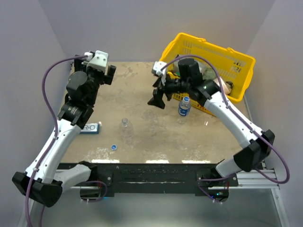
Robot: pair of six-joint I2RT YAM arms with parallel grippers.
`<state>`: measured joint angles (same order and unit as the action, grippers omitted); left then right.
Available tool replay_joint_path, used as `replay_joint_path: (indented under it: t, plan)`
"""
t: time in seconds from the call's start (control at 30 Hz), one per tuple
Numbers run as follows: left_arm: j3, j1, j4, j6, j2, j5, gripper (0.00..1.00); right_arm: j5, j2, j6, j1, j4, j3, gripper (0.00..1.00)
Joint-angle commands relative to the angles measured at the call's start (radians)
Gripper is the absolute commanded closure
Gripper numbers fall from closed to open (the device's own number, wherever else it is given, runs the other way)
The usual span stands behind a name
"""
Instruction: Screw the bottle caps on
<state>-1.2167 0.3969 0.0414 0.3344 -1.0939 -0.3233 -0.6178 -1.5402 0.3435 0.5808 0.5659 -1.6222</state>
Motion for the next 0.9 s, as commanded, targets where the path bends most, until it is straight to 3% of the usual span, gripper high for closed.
replay_joint_path:
  t: [0.0,0.23,0.47,0.57,0.67,0.8,0.87]
  plan:
    - [0.045,-0.131,0.080,-0.125,0.051,-0.005,0.00,-0.129,0.075,-0.037,0.163,-0.261,0.177,0.01]
    - [0.066,-0.424,0.236,-0.357,0.054,0.165,0.00,-0.112,-0.087,-0.170,0.255,-0.437,0.159,0.02]
    - [0.109,-0.446,0.229,-0.382,0.115,0.190,0.00,-0.103,-0.190,-0.138,0.307,-0.388,0.105,0.05]
    - [0.114,-0.449,0.242,-0.400,0.123,0.207,0.00,-0.114,-0.219,-0.153,0.313,-0.396,0.097,0.14]
    - [0.126,-0.451,0.247,-0.402,0.123,0.237,0.00,-0.114,-0.235,-0.158,0.317,-0.400,0.088,0.33]
    - [0.146,-0.451,0.238,-0.385,0.121,0.317,0.00,-0.077,-0.236,-0.143,0.320,-0.399,0.091,0.67]
    - [0.157,-0.451,0.227,-0.361,0.121,0.407,0.00,-0.045,-0.227,-0.133,0.321,-0.393,0.091,0.76]
